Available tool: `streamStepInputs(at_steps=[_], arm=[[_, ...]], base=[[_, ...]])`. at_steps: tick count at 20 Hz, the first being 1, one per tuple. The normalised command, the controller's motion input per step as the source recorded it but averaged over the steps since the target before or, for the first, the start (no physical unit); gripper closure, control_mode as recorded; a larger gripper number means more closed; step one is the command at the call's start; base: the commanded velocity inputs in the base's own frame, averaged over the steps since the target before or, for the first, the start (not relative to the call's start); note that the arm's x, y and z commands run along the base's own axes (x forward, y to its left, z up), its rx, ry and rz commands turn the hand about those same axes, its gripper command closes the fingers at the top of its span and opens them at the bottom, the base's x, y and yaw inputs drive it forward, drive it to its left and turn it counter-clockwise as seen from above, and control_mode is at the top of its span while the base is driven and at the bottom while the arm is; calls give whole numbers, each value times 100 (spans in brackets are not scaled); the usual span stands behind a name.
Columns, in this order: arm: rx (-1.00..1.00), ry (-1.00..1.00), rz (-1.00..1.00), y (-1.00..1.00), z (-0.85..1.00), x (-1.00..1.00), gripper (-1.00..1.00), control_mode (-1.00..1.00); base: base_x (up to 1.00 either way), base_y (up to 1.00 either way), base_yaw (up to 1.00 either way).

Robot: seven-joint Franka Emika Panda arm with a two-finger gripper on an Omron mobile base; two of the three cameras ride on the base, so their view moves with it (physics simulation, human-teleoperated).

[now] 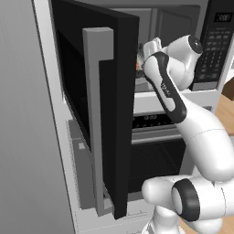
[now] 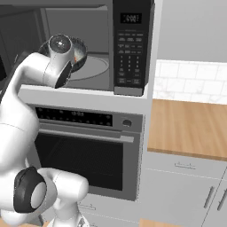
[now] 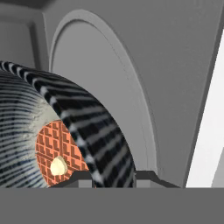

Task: Open the microwave, place the bowl with waffle inside the microwave, then close the microwave door and turn it on.

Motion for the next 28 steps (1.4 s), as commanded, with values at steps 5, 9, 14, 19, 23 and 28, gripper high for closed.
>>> streamStepInputs(at_steps=[5, 9, 14, 19, 23, 28], arm=[[0, 1, 0, 17, -22, 40, 100, -100], [0, 0, 0, 11, -26, 41, 100, -100], [0, 0, 0, 0, -1, 16, 100, -100], [0, 0, 0, 0, 0, 0, 100, -100], [0, 0, 0, 0, 0, 0, -100, -100], [0, 0, 0, -1, 0, -1, -100, -100]], base=[[0, 0, 0], [0, 0, 0], [0, 0, 0], [0, 0, 0], [0, 0, 0], [0, 0, 0]])
